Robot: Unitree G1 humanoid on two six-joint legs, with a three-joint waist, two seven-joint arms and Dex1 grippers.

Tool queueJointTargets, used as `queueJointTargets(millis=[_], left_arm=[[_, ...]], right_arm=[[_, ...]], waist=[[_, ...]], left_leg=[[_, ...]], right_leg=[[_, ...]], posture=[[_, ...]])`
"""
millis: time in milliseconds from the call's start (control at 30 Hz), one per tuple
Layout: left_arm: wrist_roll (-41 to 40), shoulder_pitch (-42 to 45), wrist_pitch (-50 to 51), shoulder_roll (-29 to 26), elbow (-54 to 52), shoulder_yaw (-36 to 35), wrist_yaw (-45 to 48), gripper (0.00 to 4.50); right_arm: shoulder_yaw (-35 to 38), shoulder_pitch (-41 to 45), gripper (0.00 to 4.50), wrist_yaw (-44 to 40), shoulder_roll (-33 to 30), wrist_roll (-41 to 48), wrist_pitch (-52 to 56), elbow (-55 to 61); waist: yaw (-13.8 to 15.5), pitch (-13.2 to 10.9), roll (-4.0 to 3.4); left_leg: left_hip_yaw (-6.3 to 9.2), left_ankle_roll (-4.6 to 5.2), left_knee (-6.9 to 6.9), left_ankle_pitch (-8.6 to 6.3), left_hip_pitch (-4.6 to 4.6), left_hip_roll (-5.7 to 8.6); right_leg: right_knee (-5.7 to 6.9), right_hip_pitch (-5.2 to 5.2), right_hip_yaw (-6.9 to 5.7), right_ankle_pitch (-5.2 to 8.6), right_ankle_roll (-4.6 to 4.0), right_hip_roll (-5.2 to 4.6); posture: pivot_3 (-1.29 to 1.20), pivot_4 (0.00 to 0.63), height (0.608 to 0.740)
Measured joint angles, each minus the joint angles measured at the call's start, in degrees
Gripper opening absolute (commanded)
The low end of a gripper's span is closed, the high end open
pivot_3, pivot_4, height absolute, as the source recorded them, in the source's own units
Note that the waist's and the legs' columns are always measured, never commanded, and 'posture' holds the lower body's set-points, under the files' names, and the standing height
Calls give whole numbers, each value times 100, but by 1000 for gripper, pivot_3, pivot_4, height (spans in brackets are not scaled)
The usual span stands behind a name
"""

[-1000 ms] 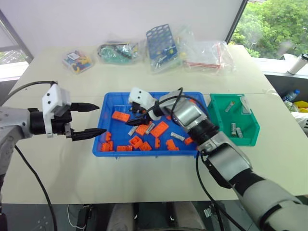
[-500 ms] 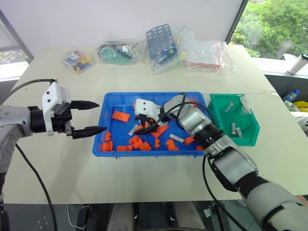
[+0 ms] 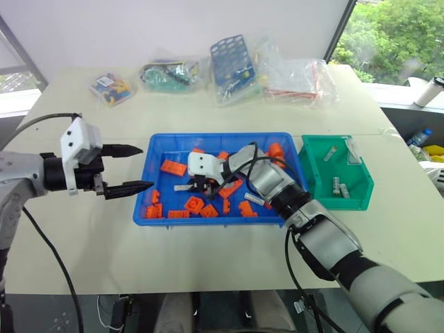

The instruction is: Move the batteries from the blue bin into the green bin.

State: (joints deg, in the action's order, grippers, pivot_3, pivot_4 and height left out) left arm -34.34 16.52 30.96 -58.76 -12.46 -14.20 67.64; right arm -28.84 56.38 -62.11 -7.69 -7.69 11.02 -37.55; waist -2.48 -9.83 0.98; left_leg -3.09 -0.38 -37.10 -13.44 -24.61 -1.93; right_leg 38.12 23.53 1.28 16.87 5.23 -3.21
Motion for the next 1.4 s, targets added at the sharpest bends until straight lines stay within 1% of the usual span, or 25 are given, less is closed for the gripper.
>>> queueJointTargets(millis=[167, 267, 400, 467, 500, 600, 633, 767, 800, 867, 967, 1067, 1233, 1300, 1367, 1400], left_arm=[[-2, 9, 0, 24, 2, 3, -9, 4500], [-42, 17, 47, 119, -30, 16, -42, 4500], [-118, -23, 112, 280, -211, 85, -95, 4500], [-117, -67, 109, 342, -237, 175, -127, 4500], [-113, -53, 104, 405, -225, 215, -141, 4500], [-83, -10, 69, 474, -181, 260, -157, 4500], [-65, 1, 42, 492, -162, 271, -156, 4500], [9, 160, -96, 605, -52, 441, -137, 4500], [26, 222, -133, 649, 21, 475, -129, 4500], [90, 312, -187, 705, 127, 558, -122, 4500], [143, 458, -273, 761, 257, 676, -83, 4500], [187, 492, -300, 761, 331, 680, -43, 4500], [216, 520, -307, 765, 325, 680, -18, 4500], [224, 500, -305, 768, 317, 676, -26, 4500], [226, 485, -299, 768, 278, 672, -40, 4500], [224, 484, -295, 771, 241, 676, -50, 4500]], right_arm=[[231, -206, 63, 72, -82, 97, 395, 447], [838, -328, 63, 201, -472, 458, 1331, 1467], [2052, -371, 63, 391, -1343, 1090, 2985, 3024], [2636, -488, 63, 479, -1957, 1315, 3683, 3559], [2871, -663, 63, 534, -2387, 1372, 3956, 3809], [3419, -1404, 63, 609, -3466, 1429, 4418, 4084], [3565, -1641, 63, 622, -3708, 1469, 4531, 4105], [4105, -2414, 63, 739, -4295, 1621, 4809, 4391], [4213, -2626, 63, 813, -4365, 1646, 4836, 4482], [4322, -2923, 1118, 949, -4365, 1725, 4928, 4550], [4289, -3043, 2500, 1173, -4343, 1798, 4959, 4549], [4163, -2883, 2500, 1313, -4356, 1806, 4766, 4489], [3735, -1834, 2500, 1189, -4331, 2162, 4784, 4444], [3508, -1481, 2500, 1183, -4008, 2342, 4903, 4661], [3097, -1285, 2500, 1253, -3487, 2508, 5015, 4887], [2865, -1245, 3038, 1332, -3193, 2572, 5069, 4939]], waist=[[1, -1, -1], [30, -2, -1], [96, -1, 0], [150, -1, 1], [180, -1, 1], [193, -1, 1], [183, -1, 1], [120, -2, -2], [121, -2, -2], [123, -2, -2], [131, -3, -2], [135, -3, -3], [134, -5, -6], [128, -4, -4], [119, -4, -3], [126, -4, -3]], left_leg=[[0, 0, 0, 0, 0, 0], [2, 0, -1, 0, -2, 3], [4, 0, -1, 0, -1, 7], [3, 0, 0, -1, 0, 7], [4, 1, 0, -1, 0, 7], [-2, 2, 0, -1, 0, 10], [-5, 2, 0, -1, 2, 10], [-10, 3, 6, -1, 13, 2], [-9, 3, 6, -1, 14, 1], [-10, 3, 3, -1, 14, 1], [-11, 4, -1, -1, 13, 1], [-10, 4, 0, -1, 12, 1], [-7, 4, 1, -1, 12, -2], [-6, 4, 1, -1, 12, -9], [-4, 4, 1, -1, 12, -13], [-2, 4, 0, -1, 10, -15]], right_leg=[[1, 0, 0, 0, 0, -1], [0, -1, -1, 0, 0, -6], [-4, -5, -3, 0, 0, -25], [-8, -6, -4, 1, -2, -27], [-11, -8, -5, 1, -3, -28], [-19, -11, -4, 10, -18, -34], [-18, -11, -1, 10, -18, -35], [-13, -10, 10, 2, -4, -13], [-12, -9, 12, 2, -3, 1], [-11, -10, 13, 1, -2, 8], [-9, -10, 14, 1, -2, 8], [-10, -9, 14, 1, -1, 9], [-10, -8, 14, 1, -1, 13], [-11, -8, 15, 1, -1, 19], [-10, -9, 16, 1, -1, 27], [-9, -8, 16, 1, -2, 28]], posture=[[0, 150, 739], [0, 150, 739], [0, 150, 739], [0, 150, 739], [0, 150, 739], [0, 150, 739], [0, 150, 739], [0, 150, 739], [0, 150, 739], [0, 150, 739], [0, 150, 739], [0, 150, 739], [0, 150, 739], [0, 150, 739], [0, 150, 739], [0, 150, 739]])
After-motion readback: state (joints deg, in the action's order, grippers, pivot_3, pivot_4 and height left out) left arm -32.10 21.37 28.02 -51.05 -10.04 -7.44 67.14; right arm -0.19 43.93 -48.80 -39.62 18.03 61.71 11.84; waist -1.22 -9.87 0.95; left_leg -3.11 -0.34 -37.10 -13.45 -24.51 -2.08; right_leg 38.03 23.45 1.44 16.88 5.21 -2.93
